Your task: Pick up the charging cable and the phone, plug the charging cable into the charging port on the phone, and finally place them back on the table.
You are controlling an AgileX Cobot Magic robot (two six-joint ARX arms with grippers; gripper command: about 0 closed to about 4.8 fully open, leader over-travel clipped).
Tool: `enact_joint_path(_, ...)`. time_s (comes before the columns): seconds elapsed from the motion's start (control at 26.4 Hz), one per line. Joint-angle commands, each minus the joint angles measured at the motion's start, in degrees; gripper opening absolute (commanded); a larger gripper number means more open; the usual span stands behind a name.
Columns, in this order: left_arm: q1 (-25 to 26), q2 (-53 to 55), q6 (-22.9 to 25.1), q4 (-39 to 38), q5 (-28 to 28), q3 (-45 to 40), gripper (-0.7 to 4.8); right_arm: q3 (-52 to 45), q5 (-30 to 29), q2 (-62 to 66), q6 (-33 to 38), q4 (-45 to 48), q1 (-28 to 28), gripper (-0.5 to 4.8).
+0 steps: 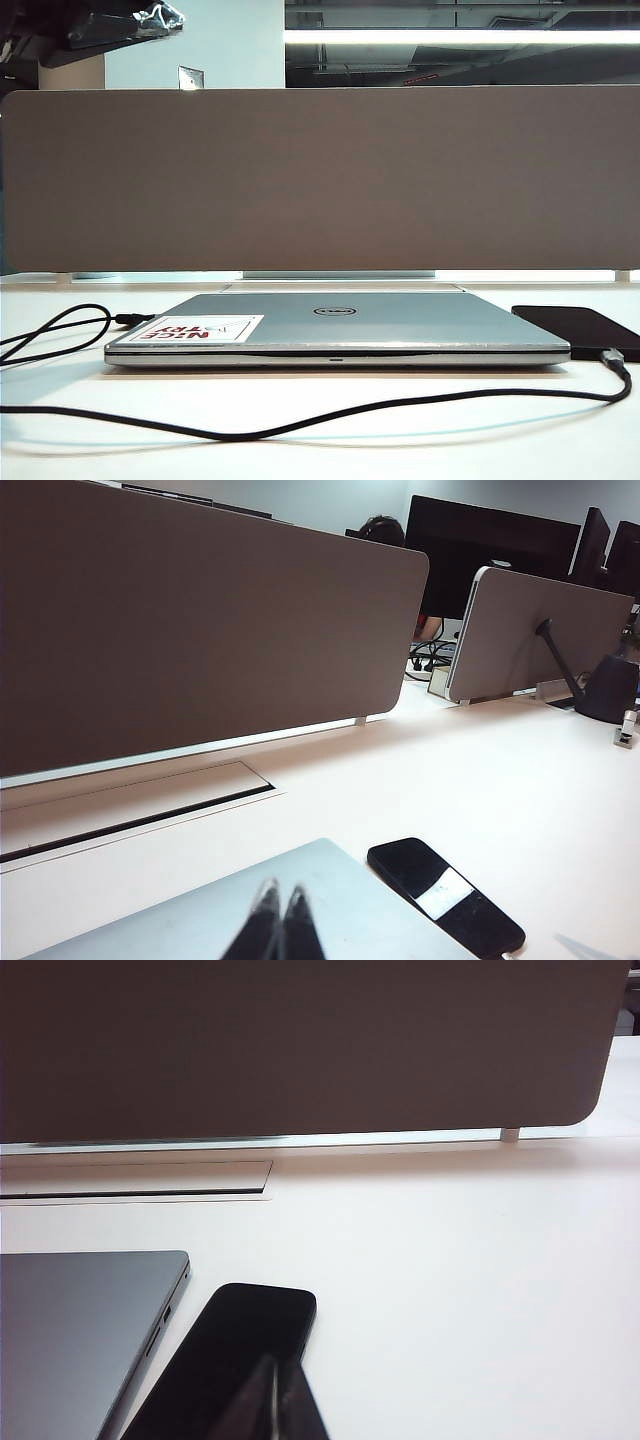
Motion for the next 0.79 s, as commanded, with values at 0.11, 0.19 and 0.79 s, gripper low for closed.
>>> enact_joint_path(0.11, 0.0, -0.3, 0.2, 0.7, 0.0, 0.2, -0.05, 0.3, 0.0, -0.1, 0.0, 0.8, 0.0, 0.23)
enact_joint_path(0.19, 0.1, -2.0, 0.2, 0.4, 0.0, 0.1, -0.05, 0.3, 0.0, -0.1, 0.0, 0.8, 0.0, 0.23)
enact_joint_path(0.79, 26.1, -35.2, 2.7, -26.7, 0.0, -2.0, -0.05, 0.3, 0.0, -0.1, 0.0, 0.8, 0.0, 0.23)
